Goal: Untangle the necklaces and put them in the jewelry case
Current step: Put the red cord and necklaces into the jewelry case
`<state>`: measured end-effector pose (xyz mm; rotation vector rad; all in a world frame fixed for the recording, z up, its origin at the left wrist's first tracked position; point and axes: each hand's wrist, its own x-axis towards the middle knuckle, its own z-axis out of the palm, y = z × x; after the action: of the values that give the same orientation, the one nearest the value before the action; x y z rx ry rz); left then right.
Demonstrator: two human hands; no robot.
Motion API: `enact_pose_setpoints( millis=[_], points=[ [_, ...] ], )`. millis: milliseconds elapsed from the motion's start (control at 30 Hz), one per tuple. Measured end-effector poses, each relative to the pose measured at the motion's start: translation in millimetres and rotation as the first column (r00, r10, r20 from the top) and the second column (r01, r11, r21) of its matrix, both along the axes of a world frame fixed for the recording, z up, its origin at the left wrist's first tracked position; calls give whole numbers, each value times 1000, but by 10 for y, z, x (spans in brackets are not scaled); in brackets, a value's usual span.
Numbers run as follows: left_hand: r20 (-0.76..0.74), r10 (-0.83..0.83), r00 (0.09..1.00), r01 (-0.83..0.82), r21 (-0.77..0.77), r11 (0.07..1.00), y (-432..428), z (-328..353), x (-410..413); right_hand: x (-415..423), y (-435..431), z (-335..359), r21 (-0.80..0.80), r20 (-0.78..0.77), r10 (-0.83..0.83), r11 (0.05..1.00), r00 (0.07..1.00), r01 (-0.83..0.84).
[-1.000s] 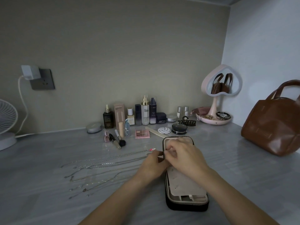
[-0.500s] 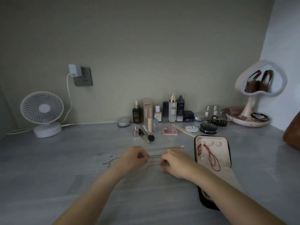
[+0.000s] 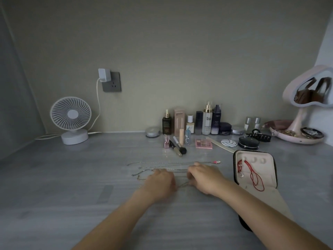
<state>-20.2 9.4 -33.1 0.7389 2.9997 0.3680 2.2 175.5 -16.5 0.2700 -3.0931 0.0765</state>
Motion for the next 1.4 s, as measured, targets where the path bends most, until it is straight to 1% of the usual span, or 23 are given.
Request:
enact_pose_setpoints(
  millis=[67,133,333,400,433,500,600,767,833,900,933,1000,1067,1133,1233,1300,1333,1400],
  points=[
    [-14,-6,1000,6,-38,999,-11,-9,15,-23,-18,6,-92,42,7,996,999,-3],
    [-18,4,1000,-5,-31,1000,-30,-14,18,-46,-24,4,-148,85,0,989,996,13],
    [-51,51,997,-49,41,998,-116,-21,-40,-41,21,15,-134,124,-2,991,992,18],
    [-26,58,998,-55,90,994,-126,-27,-73,-24,69,37,-170,154,9,985,988,18],
    [-3,62,998,-61,125,990,-127,-30,-94,-23,112,59,-215,146,-3,976,989,35],
    [24,72,997,-76,189,979,-124,-25,-140,-31,230,117,-294,111,-78,950,991,108],
    [14,49,999,-51,239,970,-101,-45,-224,-37,401,202,-293,74,-175,937,982,189],
    [46,1,999,-8,161,987,-35,-97,-268,-6,417,264,-156,96,-172,970,980,186],
    [63,0,998,-10,163,986,-16,-43,-235,-13,426,280,-166,86,-167,970,982,180],
    [91,-18,996,7,124,992,-10,27,-199,-21,453,307,-180,68,-163,968,984,173],
    [110,-30,994,20,87,996,-12,61,-174,-31,474,321,-195,63,-162,966,985,171],
    [124,-53,991,51,18,999,-27,114,-115,-49,506,369,-277,59,-157,946,986,168],
    [98,-69,993,70,-14,997,-30,115,-70,-66,525,419,-390,70,-155,905,985,170],
    [41,-77,996,79,-26,997,-21,84,-29,-71,514,444,-463,78,-138,872,987,159],
    [5,-100,995,100,-25,995,-10,24,15,-20,369,404,-478,157,-69,868,985,137],
    [19,-105,994,105,13,994,-7,11,33,35,222,329,-522,214,7,846,977,108],
    [36,-99,994,96,71,993,-3,13,34,54,154,279,-580,243,52,808,969,102],
    [103,-98,990,68,261,963,0,22,10,81,37,200,-681,323,147,722,935,122]
  ],
)
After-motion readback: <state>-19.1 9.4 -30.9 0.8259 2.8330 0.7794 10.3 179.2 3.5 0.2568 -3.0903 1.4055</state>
